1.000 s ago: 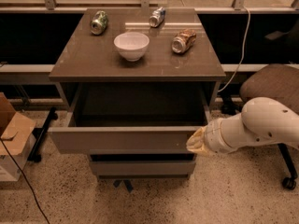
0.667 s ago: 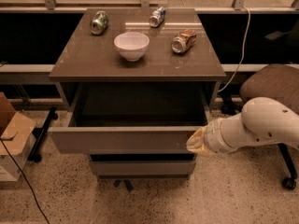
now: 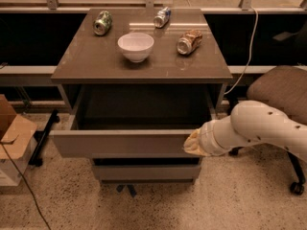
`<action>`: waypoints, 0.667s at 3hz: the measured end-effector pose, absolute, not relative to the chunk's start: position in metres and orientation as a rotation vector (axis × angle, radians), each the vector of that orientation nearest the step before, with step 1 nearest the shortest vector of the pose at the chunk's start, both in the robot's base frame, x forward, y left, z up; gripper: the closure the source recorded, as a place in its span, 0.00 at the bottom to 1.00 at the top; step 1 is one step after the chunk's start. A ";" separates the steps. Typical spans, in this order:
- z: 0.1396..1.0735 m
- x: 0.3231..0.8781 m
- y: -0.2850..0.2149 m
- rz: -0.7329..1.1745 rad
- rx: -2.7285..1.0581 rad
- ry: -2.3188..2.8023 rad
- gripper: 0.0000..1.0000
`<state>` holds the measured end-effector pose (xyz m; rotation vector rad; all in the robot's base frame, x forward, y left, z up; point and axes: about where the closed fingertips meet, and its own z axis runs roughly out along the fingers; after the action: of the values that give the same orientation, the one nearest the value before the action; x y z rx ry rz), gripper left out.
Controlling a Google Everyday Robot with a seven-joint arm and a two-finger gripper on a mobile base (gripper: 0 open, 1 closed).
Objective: Close top drawer
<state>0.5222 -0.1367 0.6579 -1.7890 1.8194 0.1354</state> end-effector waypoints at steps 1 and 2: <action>0.654 0.541 -0.127 0.124 -1.784 1.781 1.00; 0.656 0.562 -0.120 0.101 -1.775 1.739 1.00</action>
Offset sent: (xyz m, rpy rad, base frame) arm 0.0674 0.0221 0.0024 0.0396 -0.1286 0.0311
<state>0.5619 -0.1202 0.6556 -1.7755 1.7390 0.1009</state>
